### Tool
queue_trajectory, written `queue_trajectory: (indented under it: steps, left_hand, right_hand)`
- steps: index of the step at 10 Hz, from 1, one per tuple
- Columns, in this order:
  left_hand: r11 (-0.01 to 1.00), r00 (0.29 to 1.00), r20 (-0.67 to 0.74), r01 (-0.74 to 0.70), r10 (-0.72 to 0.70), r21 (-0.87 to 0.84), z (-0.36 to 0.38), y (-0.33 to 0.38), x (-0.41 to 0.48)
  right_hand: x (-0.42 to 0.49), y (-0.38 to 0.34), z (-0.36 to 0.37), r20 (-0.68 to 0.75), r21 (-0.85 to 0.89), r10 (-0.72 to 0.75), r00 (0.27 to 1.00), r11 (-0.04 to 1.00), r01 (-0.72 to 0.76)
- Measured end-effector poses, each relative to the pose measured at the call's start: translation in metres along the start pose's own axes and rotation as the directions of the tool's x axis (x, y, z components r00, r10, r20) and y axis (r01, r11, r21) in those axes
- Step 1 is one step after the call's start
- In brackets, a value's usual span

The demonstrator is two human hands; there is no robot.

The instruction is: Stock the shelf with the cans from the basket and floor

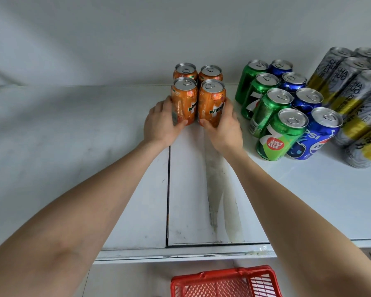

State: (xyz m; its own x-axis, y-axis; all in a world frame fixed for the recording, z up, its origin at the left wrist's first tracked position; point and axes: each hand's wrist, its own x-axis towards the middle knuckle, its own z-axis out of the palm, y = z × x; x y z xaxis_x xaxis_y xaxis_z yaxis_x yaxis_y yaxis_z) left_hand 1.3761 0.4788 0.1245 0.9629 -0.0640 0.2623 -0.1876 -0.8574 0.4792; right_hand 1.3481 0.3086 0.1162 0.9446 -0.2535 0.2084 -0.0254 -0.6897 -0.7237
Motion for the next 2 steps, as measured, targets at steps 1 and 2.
queue_trajectory:
  steps: [1,2]
  left_hand:
    - [0.985,0.999,0.004,-0.048,0.048,0.167,-0.003,-0.002,-0.02]
    - [0.964,0.997,0.033,-0.07,0.064,0.255,-0.008,-0.002,-0.044]
  right_hand:
    - [-0.018,0.0,-0.004,-0.029,-0.197,-0.047,0.998,0.98,0.041]
    - [-0.039,-0.001,-0.007,-0.015,-0.401,-0.112,0.994,0.911,0.097]
